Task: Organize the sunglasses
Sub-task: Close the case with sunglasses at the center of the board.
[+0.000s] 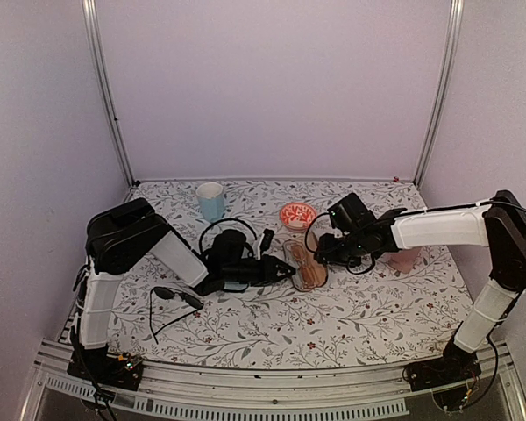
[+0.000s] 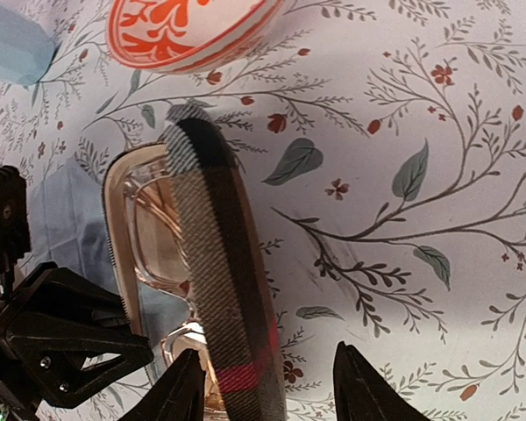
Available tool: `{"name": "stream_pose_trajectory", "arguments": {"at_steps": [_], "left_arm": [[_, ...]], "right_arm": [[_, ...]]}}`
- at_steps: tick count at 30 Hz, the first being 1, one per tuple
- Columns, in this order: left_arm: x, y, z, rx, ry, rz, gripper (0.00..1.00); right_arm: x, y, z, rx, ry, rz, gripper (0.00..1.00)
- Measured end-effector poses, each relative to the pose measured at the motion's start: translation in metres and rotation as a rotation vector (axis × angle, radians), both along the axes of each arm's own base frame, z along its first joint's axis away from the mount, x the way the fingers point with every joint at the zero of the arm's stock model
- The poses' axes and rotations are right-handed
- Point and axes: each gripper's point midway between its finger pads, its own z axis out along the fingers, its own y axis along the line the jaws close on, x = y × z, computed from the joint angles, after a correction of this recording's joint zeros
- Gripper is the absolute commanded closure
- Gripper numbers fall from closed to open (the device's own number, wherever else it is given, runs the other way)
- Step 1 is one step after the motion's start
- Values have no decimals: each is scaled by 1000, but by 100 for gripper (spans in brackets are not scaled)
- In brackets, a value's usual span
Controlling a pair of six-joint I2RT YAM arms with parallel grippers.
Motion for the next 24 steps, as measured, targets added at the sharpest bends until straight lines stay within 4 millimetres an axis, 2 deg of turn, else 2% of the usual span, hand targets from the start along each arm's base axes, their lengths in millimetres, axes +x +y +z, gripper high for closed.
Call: {"name": "stream_pose_trajectory", "arguments": {"at_steps": [7,14,24], "left_arm": [[0,0,0,0,0,0,76],[0,0,0,0,0,0,76],[0,0,-1,2,5,2,77]], "right_arm": [[3,16,8,71,-20,49,62],[2,20,8,84,-16,62,69],[4,28,5,49,-32,63,73]]}}
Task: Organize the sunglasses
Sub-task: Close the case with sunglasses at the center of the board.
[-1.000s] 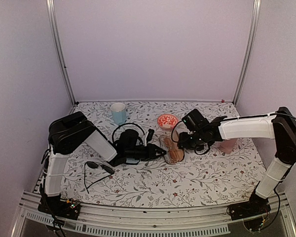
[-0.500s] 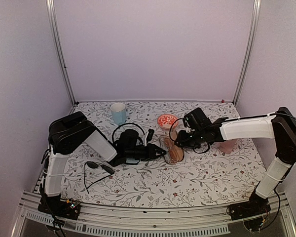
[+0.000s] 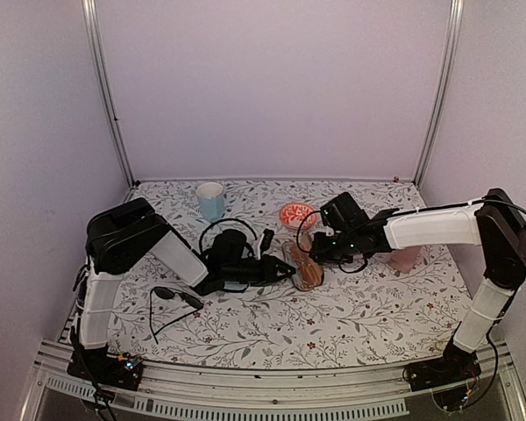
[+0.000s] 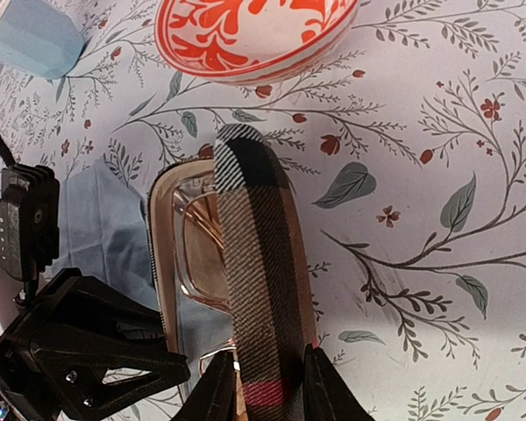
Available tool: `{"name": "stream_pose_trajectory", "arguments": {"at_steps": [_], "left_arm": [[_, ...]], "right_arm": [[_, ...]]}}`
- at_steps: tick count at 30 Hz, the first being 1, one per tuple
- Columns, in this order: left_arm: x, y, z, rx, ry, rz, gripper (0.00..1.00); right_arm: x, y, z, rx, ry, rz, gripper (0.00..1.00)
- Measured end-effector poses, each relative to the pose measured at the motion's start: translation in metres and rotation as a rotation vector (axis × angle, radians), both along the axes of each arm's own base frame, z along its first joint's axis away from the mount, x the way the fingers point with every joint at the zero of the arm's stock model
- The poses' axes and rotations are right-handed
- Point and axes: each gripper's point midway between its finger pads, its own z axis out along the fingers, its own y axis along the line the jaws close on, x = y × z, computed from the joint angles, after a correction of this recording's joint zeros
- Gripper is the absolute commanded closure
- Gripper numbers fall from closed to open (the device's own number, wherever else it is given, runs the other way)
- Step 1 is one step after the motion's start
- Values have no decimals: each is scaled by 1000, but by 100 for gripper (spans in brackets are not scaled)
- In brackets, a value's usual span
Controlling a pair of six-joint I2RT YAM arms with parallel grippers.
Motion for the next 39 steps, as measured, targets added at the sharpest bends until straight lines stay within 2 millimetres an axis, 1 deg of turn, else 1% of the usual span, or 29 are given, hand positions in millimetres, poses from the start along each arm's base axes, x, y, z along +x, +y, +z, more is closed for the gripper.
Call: {"name": "stream_pose_trajectory", "arguments": {"at_steps": [7,26,30,39], "left_arm": [[0,0,-1,2,6,1,77],[1,0,-1,2,14,8,79],[1,0,-1,2,14,8,79],[1,1,-1,2,19,10,79]], "right_arm": [[3,4,-5,-38,-12,-19,74],[2,11,-4,-76,-31,-37,74],[2,13,-4,-80,-29,-32,73],[0,21,-2,-73,-23,-5,71]]}}
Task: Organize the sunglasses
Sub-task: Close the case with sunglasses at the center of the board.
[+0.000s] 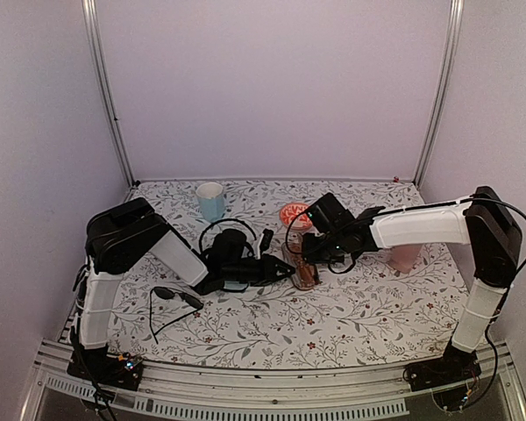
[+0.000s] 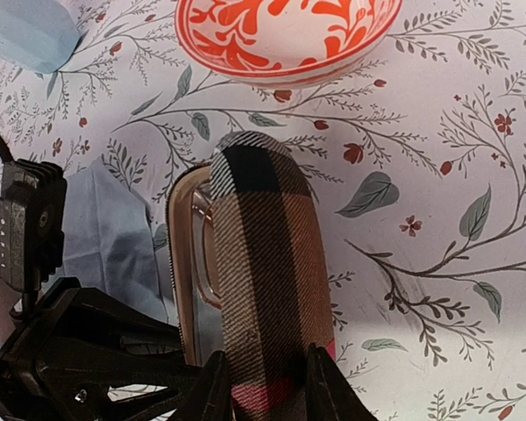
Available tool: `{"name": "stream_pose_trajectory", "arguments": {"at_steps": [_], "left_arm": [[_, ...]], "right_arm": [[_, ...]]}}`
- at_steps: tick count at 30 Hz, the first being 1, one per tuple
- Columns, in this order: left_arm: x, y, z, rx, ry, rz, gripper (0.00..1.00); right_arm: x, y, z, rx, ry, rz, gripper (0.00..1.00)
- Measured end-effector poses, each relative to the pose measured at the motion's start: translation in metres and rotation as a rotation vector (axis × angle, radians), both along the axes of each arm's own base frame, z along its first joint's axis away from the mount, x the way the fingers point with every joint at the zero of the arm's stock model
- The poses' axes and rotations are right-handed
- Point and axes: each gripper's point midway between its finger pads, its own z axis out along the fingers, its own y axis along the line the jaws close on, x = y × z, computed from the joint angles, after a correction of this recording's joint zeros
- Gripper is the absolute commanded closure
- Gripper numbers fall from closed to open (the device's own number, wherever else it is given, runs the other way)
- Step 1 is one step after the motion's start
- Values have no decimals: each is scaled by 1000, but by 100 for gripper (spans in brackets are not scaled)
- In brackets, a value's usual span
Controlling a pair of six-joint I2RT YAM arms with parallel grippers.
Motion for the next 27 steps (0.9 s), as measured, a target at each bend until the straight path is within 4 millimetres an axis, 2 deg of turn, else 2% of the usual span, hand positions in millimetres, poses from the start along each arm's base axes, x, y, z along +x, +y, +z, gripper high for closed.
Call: {"name": "stream_pose_trajectory", "arguments": {"at_steps": [8,13,15,18,27], "left_arm": [[0,0,0,0,-1,0,79],[-1,0,0,3,-19,-9,79],[-1,0,1,3,-25,-11,78],[-2,2,0,5,-32,-13,76],[-8,10,0,22,-35,-12,69]], "right_arm": [[-3,7,1,8,1,25,70],[-25,48,5,122,43,136,69],[-35,58,4,141,62,172,69],[-41,60,-2,140,89,189,67],[-37,57,4,162,93,187,58]]}}
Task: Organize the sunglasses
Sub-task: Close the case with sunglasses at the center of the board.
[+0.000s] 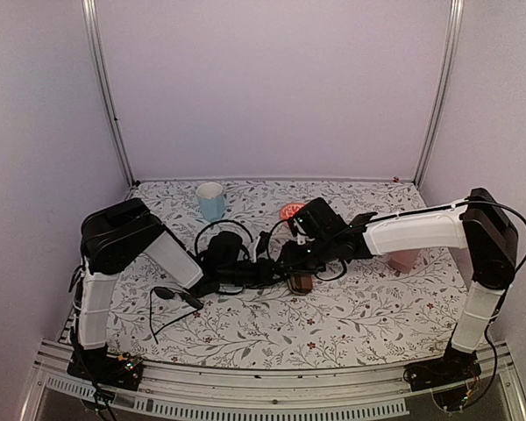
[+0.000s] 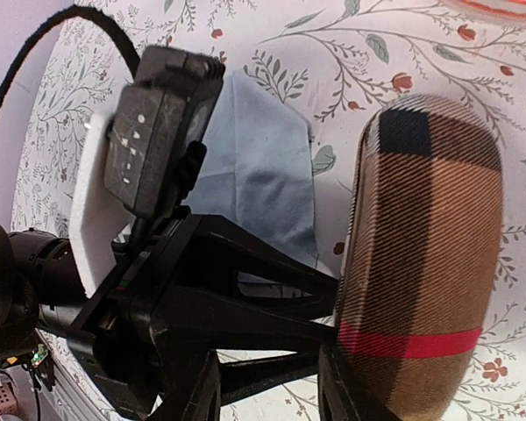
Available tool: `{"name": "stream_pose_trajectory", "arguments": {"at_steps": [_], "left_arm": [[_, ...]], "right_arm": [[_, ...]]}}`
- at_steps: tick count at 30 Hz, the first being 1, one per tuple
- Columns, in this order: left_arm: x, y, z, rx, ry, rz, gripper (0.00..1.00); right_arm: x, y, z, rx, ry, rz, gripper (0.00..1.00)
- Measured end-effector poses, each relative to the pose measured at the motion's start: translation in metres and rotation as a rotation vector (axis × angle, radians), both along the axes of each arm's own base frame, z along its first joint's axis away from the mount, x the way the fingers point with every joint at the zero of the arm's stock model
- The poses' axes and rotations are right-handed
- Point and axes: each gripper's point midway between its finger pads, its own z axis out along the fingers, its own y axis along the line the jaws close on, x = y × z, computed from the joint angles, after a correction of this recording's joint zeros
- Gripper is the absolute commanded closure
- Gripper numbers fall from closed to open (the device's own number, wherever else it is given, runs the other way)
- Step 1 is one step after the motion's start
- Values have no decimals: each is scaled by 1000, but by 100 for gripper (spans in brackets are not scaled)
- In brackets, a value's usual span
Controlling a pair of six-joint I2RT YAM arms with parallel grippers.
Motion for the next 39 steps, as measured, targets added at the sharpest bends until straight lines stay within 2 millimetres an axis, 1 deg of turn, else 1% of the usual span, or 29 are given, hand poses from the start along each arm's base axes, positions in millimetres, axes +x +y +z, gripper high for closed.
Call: {"name": "stream_pose_trajectory", "arguments": {"at_steps": [2,8,11,16,22,25,29,32,37,39], "left_arm": [[-2,3,-1,8,4,-1,67],[-8,6,0,14,8,-11,61],[-10,8,1,14,9,-13,59],[-14,11,3,16,12,-15,56],[-15,13,5,19,14,-15,57],[-15,13,7,19,10,-17,58],[-16,12,7,19,8,-20,59],[-17,12,7,19,7,-22,59],[-18,11,7,19,7,-23,59],[-18,11,7,19,7,-24,59]], "right_arm": [[2,-4,8,13,-11,-9,56],[15,-22,46,68,-76,-59,44],[20,-29,52,70,-94,-81,40],[20,-37,44,41,-86,-98,36],[18,-39,34,21,-63,-100,29],[16,-38,18,0,-29,-102,23],[12,-39,-9,-38,28,-106,19],[10,-42,-20,-58,59,-121,18],[10,-42,-23,-55,72,-138,21],[10,-42,-27,-58,79,-142,22]]}}
